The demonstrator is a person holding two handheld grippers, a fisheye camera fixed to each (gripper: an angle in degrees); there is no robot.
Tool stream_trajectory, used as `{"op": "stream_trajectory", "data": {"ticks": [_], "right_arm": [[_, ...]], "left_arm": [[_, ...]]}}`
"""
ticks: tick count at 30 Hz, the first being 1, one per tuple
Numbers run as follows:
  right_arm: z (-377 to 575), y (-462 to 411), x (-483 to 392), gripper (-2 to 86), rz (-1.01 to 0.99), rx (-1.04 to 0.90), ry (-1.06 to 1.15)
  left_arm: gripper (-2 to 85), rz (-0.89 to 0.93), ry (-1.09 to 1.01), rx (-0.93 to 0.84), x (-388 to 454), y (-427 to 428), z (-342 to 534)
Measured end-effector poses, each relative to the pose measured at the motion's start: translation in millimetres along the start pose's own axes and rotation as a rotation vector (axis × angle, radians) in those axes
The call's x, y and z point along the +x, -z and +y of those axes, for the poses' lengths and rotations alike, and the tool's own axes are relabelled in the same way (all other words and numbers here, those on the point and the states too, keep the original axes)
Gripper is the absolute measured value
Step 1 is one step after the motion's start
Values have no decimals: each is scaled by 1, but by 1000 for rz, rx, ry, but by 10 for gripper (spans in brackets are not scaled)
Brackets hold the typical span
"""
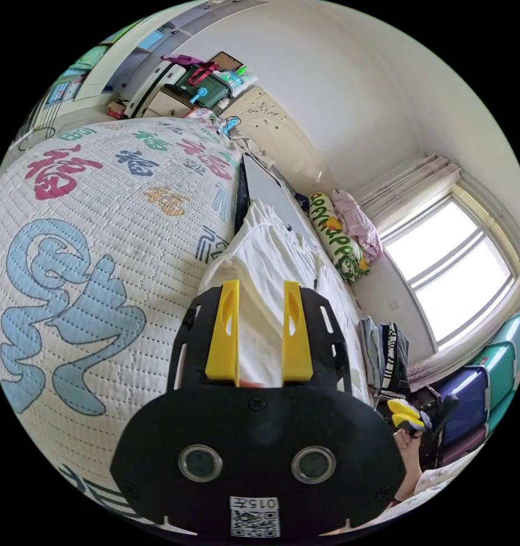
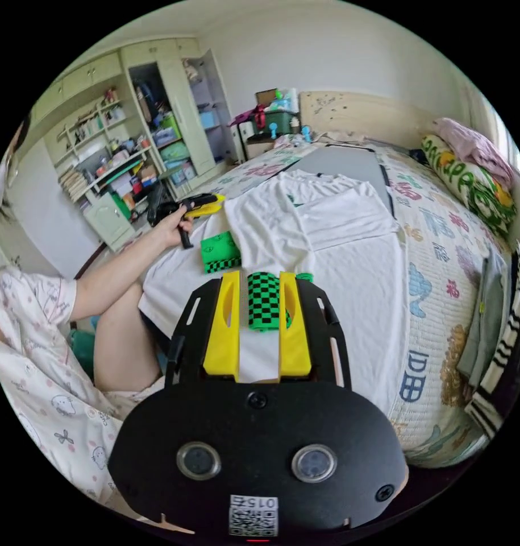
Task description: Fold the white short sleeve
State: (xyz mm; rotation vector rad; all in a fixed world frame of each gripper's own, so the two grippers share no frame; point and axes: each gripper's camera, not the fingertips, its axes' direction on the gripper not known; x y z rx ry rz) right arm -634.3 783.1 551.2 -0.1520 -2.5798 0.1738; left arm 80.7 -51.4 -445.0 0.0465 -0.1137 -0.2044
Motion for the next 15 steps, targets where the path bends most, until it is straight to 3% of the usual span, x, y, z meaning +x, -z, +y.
{"op": "stream_trajectory", "data": {"ticks": [4, 8, 15], "right_arm": [[-18, -73, -60, 109, 33, -141, 140], [-32, -114, -67, 45, 90, -249, 121], [-70, -85, -61, 0, 54, -315, 93]], "left_arm": [[102, 0, 52, 17, -10, -12, -12], [12, 29, 17, -72, -16, -34, -22], [0, -80, -9, -24, -31, -23, -17]]}}
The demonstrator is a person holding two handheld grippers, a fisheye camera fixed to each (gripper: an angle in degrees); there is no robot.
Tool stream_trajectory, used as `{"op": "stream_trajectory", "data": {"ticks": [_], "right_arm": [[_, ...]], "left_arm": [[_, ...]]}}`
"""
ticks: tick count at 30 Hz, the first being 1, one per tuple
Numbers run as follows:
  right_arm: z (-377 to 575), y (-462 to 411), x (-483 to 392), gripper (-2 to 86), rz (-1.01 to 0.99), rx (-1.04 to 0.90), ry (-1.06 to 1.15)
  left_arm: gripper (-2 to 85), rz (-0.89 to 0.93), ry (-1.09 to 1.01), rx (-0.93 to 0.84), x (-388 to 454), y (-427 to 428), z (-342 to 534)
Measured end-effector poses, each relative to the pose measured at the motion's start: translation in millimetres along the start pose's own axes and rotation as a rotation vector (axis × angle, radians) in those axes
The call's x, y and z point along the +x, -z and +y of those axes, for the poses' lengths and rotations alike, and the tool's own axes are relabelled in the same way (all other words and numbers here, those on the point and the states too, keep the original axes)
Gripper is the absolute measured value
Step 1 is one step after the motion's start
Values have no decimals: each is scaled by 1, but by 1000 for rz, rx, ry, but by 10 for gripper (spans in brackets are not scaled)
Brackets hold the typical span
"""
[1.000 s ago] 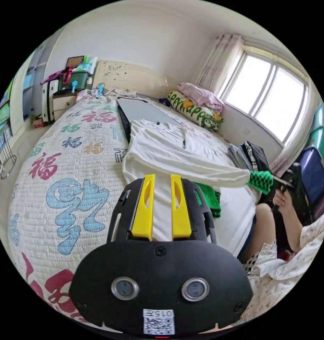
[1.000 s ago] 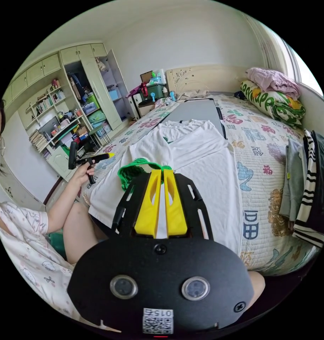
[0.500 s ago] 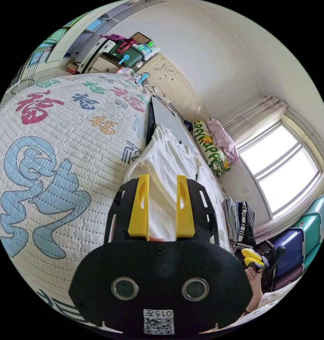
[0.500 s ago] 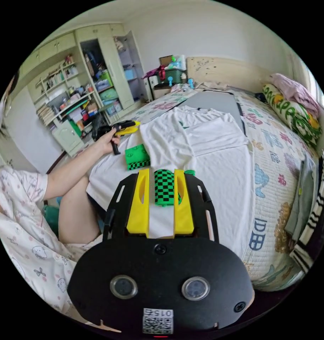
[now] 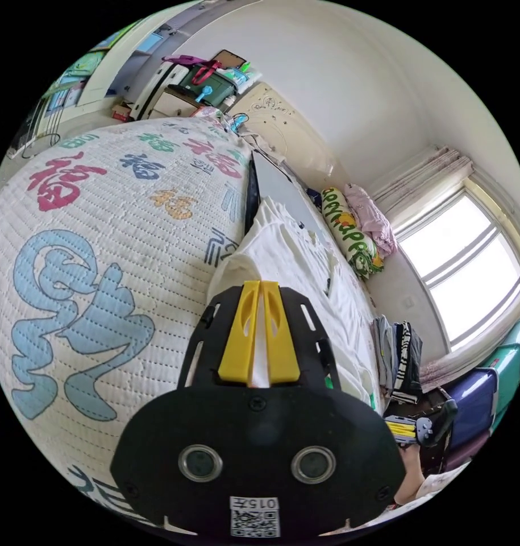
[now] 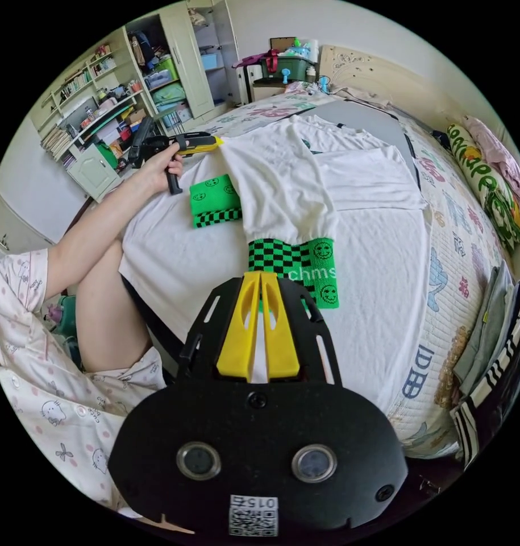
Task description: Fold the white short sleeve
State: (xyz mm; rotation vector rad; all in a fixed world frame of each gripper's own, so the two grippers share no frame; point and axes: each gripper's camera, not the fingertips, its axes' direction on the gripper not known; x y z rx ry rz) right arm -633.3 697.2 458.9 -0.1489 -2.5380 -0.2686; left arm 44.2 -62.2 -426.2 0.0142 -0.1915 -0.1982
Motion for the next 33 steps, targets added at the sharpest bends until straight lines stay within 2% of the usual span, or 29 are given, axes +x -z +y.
{"op": "stream_trajectory", "data": {"ticks": [6, 9, 10, 11, 12, 13, 14, 17, 21, 24, 26, 33], "right_arm": [[-46, 72, 62, 52, 5, 151, -145], [-79, 94, 131, 80, -63, 218, -266], [-94, 93, 160, 85, -118, 218, -313], [-107, 89, 182, 87, -173, 218, -338], [-114, 86, 191, 87, -192, 215, -349], [-127, 79, 203, 87, -212, 205, -366], [-141, 70, 209, 86, -217, 188, -367], [-175, 50, 216, 72, -212, 137, -358], [-205, 34, 225, 37, -269, 100, -349], [-220, 27, 222, 10, -207, 91, -338], [-228, 16, 218, 3, -120, 64, -334], [-240, -38, 210, -3, -59, 39, -328]], "left_arm": [[60, -31, -15, 20, -29, 29, 22], [59, 62, -194, 137, -10, 77, 50], [58, 135, -368, 94, 13, 80, 63], [58, 235, -561, -22, 37, 71, 80], [58, 297, -649, -97, 47, 63, 91], [60, 411, -787, -253, 61, 44, 116], [63, 452, -866, -365, 70, 27, 142], [76, 353, -1032, -455, 83, -3, 203], [80, 352, -1095, -567, 76, -37, 245], [83, 280, -1133, -628, 61, -58, 272], [81, 254, -1173, -641, 49, -60, 291], [41, 165, -1232, -628, 15, -61, 329]]}}
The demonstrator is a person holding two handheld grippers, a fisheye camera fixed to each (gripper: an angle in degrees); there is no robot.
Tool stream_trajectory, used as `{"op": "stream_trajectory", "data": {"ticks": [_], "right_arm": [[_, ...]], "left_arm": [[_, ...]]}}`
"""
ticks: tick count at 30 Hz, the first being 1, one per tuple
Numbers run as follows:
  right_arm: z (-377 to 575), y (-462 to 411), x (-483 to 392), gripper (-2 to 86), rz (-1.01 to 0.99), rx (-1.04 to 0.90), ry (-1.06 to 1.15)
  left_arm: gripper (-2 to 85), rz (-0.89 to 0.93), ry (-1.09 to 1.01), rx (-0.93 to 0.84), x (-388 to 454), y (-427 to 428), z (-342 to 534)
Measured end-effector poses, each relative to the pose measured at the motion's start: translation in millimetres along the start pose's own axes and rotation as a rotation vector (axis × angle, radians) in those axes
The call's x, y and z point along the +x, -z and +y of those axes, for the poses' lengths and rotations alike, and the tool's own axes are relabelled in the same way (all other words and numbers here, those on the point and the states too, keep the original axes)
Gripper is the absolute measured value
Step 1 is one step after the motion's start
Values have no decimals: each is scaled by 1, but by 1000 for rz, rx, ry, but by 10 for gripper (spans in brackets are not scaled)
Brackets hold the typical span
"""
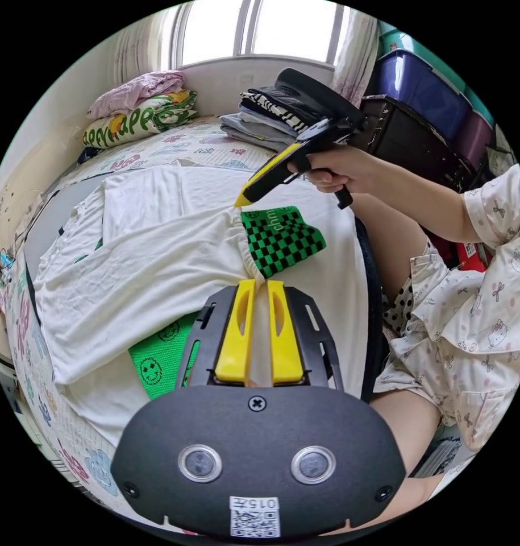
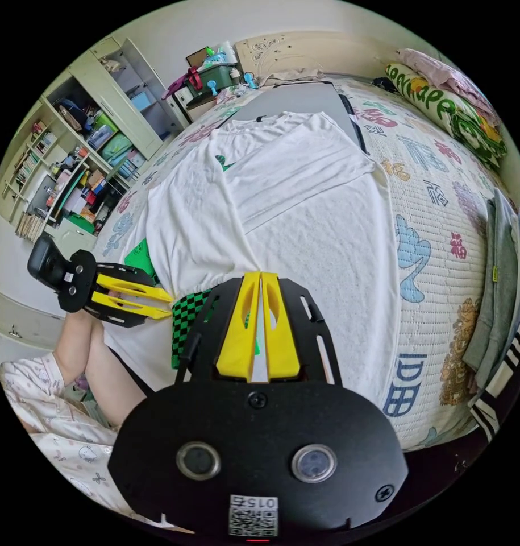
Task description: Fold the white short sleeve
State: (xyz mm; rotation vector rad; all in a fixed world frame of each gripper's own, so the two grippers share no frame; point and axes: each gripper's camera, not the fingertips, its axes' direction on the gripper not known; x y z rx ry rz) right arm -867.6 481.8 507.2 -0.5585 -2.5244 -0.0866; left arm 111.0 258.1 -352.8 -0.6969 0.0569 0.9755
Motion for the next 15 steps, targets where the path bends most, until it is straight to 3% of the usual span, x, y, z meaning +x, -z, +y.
{"op": "stream_trajectory", "data": {"ticks": [8, 12, 15], "right_arm": [[-15, -93, -60, 27, 323, -125, 173], [-32, -82, -35, 75, 306, -81, 116], [-64, -60, -31, 78, 143, 40, 144]], "left_arm": [[49, 52, 62, 3, -10, -25, 33], [56, 65, 62, 6, -11, -33, 45], [54, 53, 66, 4, -10, -41, 49]]}}
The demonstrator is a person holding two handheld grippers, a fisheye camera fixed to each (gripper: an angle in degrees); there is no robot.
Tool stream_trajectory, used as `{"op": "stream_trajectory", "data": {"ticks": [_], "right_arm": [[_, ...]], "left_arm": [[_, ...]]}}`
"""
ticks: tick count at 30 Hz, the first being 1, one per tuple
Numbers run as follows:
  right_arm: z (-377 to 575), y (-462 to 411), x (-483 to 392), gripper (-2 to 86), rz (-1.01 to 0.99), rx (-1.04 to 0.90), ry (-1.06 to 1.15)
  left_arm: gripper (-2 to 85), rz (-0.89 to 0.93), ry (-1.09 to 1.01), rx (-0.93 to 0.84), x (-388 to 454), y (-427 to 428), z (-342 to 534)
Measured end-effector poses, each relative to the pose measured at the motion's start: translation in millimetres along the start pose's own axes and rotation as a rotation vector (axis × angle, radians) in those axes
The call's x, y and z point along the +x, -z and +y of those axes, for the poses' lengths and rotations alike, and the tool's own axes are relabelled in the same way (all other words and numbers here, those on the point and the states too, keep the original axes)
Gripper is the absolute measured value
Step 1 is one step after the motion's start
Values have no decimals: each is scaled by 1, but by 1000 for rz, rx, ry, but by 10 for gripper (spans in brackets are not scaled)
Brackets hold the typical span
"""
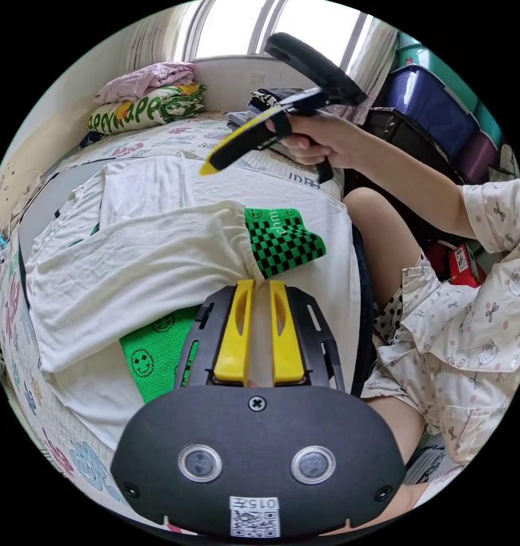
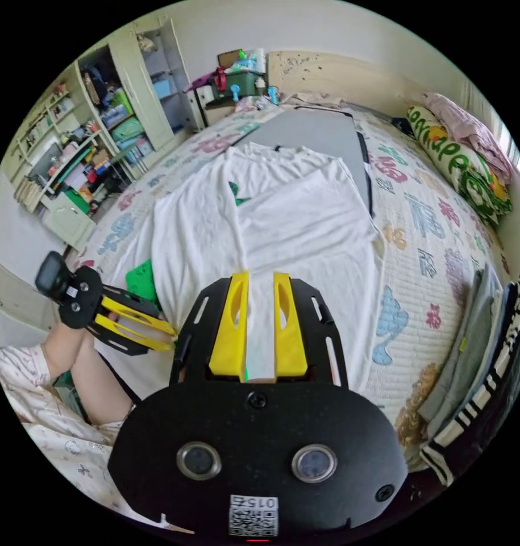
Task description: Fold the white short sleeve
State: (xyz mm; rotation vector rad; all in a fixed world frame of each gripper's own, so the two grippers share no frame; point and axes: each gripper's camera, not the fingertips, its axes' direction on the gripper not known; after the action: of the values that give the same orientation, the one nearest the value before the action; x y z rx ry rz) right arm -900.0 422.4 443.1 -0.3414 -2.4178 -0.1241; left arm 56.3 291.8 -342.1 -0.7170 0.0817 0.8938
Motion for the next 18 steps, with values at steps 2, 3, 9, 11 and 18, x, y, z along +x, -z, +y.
{"op": "stream_trajectory", "data": {"ticks": [2, 3, 9, 11, 18], "right_arm": [[-38, -17, 0, 83, -134, 21, 47], [-48, -28, 0, 85, -153, 7, 50], [-103, -118, -4, 90, -181, -67, 32], [-113, -145, -5, 86, -167, -94, 39], [-124, -205, -15, 27, -154, -149, 79]], "left_arm": [[57, -7, -13, 2, 3, -5, 3], [57, -10, -18, 5, 4, -6, 4], [56, -71, 63, 264, -19, 56, 48], [59, -141, 211, 319, -53, 74, 74], [64, -194, 335, 209, -91, 45, 72]]}}
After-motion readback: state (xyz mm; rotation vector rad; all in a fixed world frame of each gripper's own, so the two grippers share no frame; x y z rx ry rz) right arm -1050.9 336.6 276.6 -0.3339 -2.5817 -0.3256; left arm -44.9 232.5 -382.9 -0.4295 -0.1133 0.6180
